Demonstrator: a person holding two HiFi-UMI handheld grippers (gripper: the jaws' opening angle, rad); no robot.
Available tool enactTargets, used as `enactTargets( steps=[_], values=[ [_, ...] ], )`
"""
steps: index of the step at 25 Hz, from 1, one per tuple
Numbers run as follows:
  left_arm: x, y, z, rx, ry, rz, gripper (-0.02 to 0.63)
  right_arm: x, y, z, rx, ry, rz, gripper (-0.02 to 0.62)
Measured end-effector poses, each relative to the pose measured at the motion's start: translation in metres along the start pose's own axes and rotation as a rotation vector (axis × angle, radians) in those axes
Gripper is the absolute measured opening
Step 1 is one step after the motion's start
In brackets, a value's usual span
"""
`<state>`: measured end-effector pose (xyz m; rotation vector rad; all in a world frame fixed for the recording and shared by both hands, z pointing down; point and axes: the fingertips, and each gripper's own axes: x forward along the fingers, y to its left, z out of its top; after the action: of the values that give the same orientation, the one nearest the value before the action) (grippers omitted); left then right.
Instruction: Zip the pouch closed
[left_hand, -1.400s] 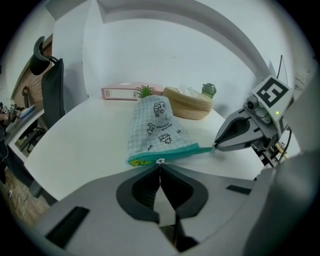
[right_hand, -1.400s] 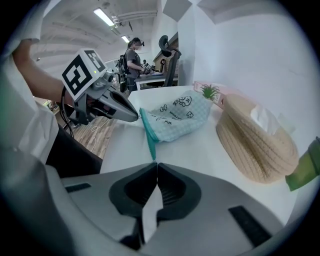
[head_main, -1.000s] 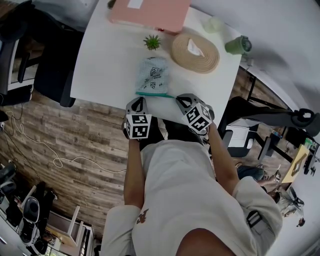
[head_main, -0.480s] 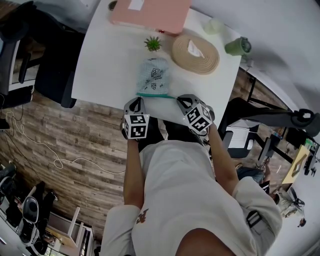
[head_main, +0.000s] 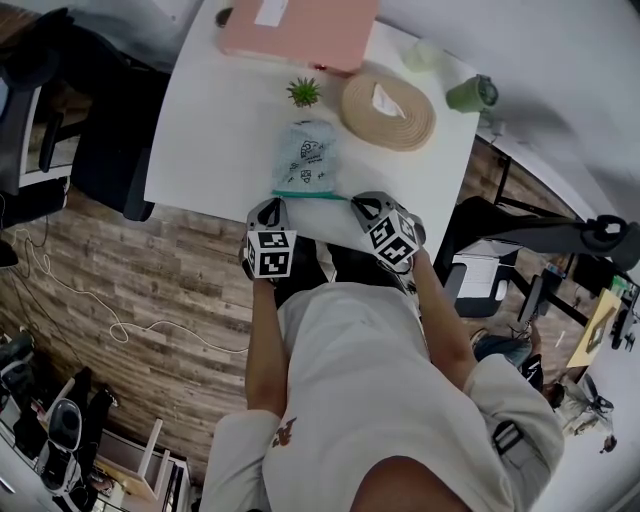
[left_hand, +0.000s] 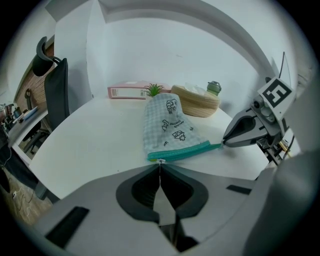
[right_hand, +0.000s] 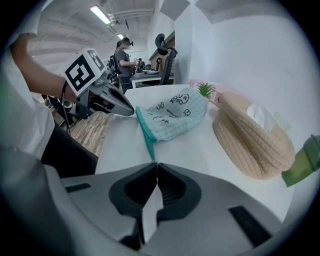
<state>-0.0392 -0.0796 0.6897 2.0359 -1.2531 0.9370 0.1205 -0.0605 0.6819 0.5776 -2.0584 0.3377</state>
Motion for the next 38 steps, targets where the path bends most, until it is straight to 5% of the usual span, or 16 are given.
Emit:
enactTargets(
  steps=[18,28,38],
  values=[
    [-0.023,-0.003,0.019,0.010,-0.115,-0.030,0.070,-0.008,0.003,0.009,0.043,-0.083,-0.077,0.080],
    [-0.079,-0.004,0.096,0.061,-0.378,-0.017,0.153,-0.078,-0.024,0.100,0.122,-0.453,-0.243,0.130],
    [-0.144,0.006,0.179,0.145,-0.628,-0.018,0.218,-0.155,-0.049,0.169,0.143,-0.686,-0.438,0.201]
  ],
)
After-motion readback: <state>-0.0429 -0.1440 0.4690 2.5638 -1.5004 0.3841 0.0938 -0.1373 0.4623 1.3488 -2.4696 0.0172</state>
